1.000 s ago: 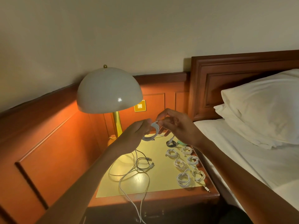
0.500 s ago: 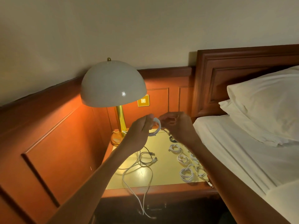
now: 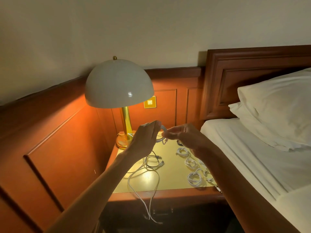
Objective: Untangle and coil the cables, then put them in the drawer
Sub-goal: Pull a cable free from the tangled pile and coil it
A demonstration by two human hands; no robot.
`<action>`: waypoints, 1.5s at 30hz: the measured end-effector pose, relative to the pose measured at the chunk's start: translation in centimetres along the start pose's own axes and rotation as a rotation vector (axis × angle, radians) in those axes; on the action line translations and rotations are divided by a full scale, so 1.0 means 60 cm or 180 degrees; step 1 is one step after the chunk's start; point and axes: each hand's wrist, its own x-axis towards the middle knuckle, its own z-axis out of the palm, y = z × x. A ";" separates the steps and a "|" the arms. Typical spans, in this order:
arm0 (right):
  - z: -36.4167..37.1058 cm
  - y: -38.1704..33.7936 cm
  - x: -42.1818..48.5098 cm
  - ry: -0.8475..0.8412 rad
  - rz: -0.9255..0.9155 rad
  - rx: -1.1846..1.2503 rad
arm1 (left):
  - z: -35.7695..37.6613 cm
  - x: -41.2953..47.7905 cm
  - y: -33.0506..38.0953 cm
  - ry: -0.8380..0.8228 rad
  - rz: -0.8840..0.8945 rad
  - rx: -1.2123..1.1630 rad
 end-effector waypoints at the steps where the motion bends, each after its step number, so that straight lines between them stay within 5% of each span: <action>1: 0.000 -0.004 0.000 -0.0069 0.0069 -0.0005 | -0.001 0.001 -0.002 0.0003 0.0054 0.0079; 7: 0.011 -0.007 0.003 -0.0171 0.0162 0.0182 | -0.007 0.003 -0.003 0.0232 0.0179 0.0495; 19: 0.053 0.019 -0.010 0.0806 -0.0339 0.0578 | 0.005 -0.006 -0.008 0.0099 0.0253 0.0075; 32: 0.061 0.021 0.001 0.0038 0.0310 0.2587 | 0.002 -0.008 -0.017 -0.0220 -0.0123 -0.0298; 38: 0.075 0.031 -0.006 0.1013 -0.0712 0.1197 | -0.001 -0.008 -0.022 -0.0237 -0.0286 -0.0288; 43: 0.092 0.070 0.008 0.2128 -0.2460 -0.0860 | -0.003 -0.004 -0.019 -0.0334 -0.0400 -0.0538; 45: 0.095 0.077 0.016 0.2284 -0.2854 -0.0961 | -0.006 0.000 -0.011 -0.0355 -0.0471 -0.0676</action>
